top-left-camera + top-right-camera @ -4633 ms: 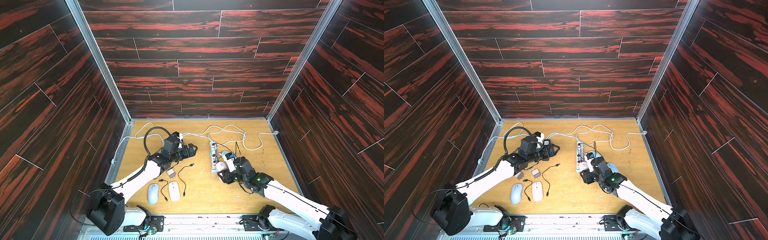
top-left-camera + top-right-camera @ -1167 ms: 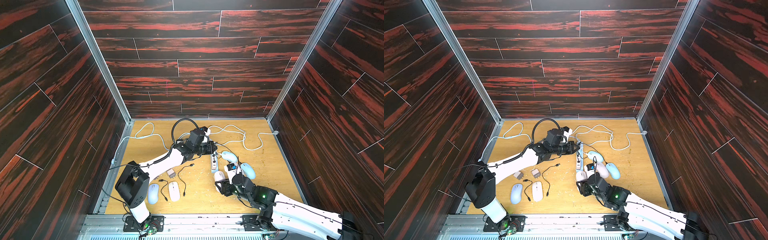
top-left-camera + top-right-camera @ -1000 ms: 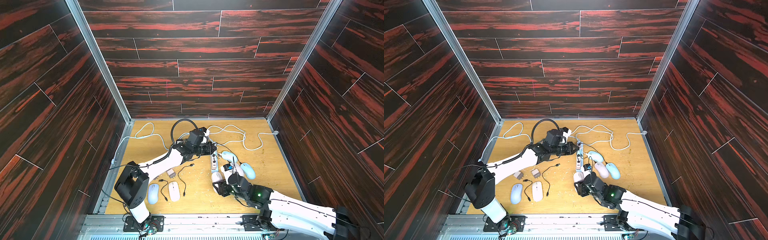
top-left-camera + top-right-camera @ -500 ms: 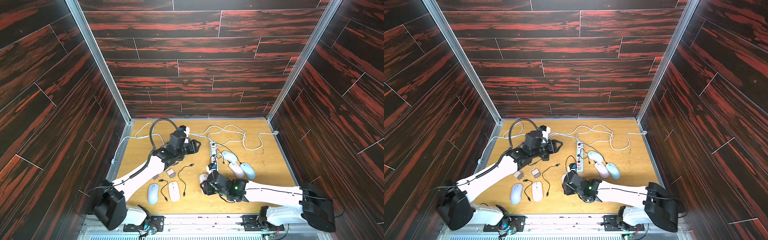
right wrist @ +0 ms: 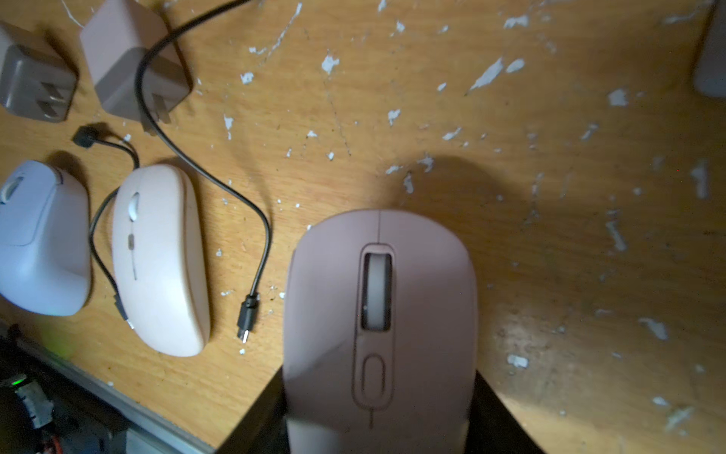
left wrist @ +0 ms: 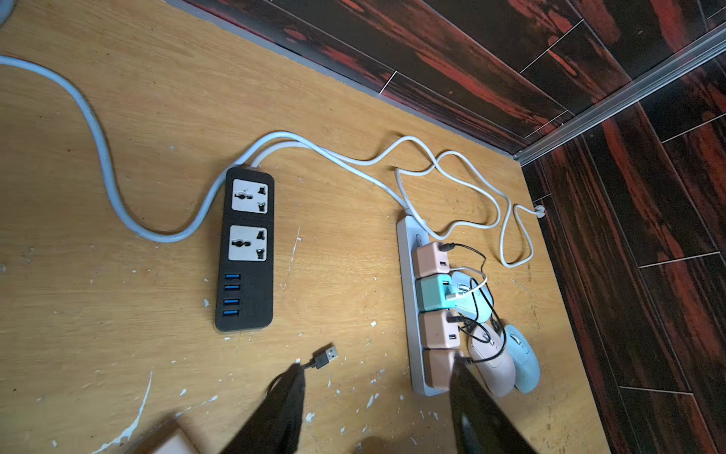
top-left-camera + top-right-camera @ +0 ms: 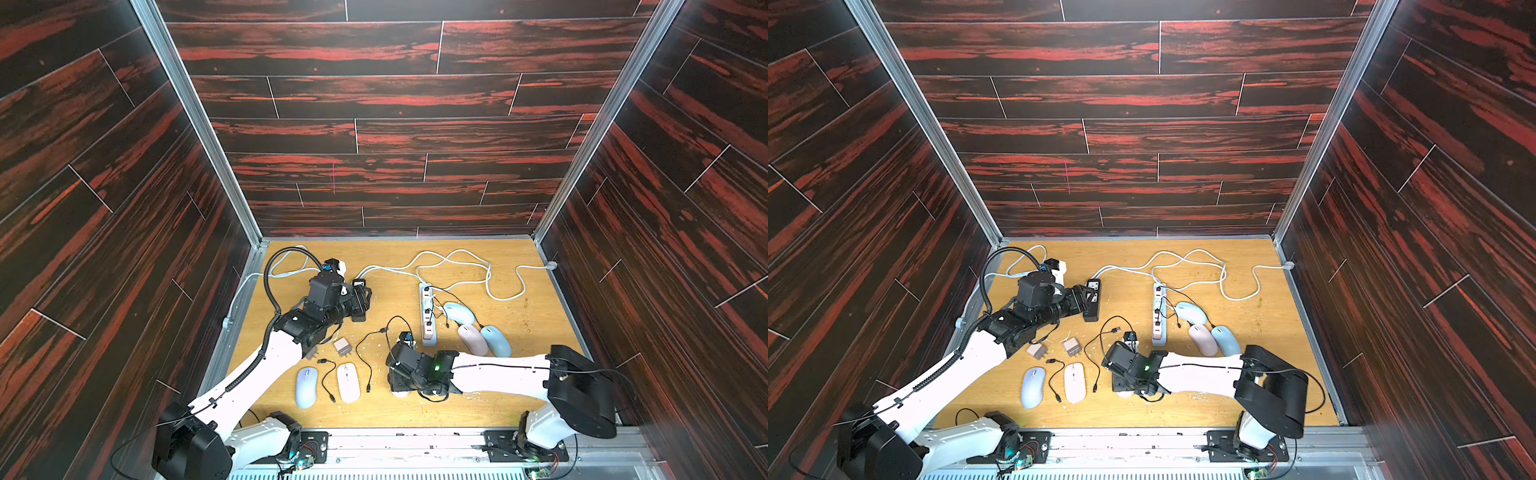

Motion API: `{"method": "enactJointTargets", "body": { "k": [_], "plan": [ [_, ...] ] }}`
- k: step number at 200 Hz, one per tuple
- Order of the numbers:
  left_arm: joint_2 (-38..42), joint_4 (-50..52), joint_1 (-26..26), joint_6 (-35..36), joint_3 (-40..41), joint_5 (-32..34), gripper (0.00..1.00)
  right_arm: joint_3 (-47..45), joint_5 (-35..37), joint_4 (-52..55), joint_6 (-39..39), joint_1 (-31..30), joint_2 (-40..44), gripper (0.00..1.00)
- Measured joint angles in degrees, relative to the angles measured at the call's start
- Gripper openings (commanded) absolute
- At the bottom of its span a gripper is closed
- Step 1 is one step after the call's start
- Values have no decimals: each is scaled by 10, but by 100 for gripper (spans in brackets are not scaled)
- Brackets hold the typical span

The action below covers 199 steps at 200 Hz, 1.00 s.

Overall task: Unplug the wireless mouse
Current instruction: Place the mouse at the center of the board.

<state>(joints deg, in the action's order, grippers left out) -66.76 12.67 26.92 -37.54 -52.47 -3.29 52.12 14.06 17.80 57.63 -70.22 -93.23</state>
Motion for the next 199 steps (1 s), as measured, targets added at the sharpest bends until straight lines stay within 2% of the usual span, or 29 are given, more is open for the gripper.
{"method": "enactJointTargets", "body": {
  "k": [26,53,116,147,199],
  "plan": [
    [10,9,-6,5,7,-3,60,14,-14,0,12,-6,-24,26],
    [16,16,-10,9,11,-6,60,21,-21,2,24,-6,-42,44],
    [17,16,-14,11,11,-10,60,26,-30,10,31,-2,-48,66],
    [17,14,-14,10,13,-10,60,26,-38,1,22,0,-48,70],
    [17,14,-14,-2,25,-10,60,21,-65,-44,-12,2,-48,69]
  ]
}}
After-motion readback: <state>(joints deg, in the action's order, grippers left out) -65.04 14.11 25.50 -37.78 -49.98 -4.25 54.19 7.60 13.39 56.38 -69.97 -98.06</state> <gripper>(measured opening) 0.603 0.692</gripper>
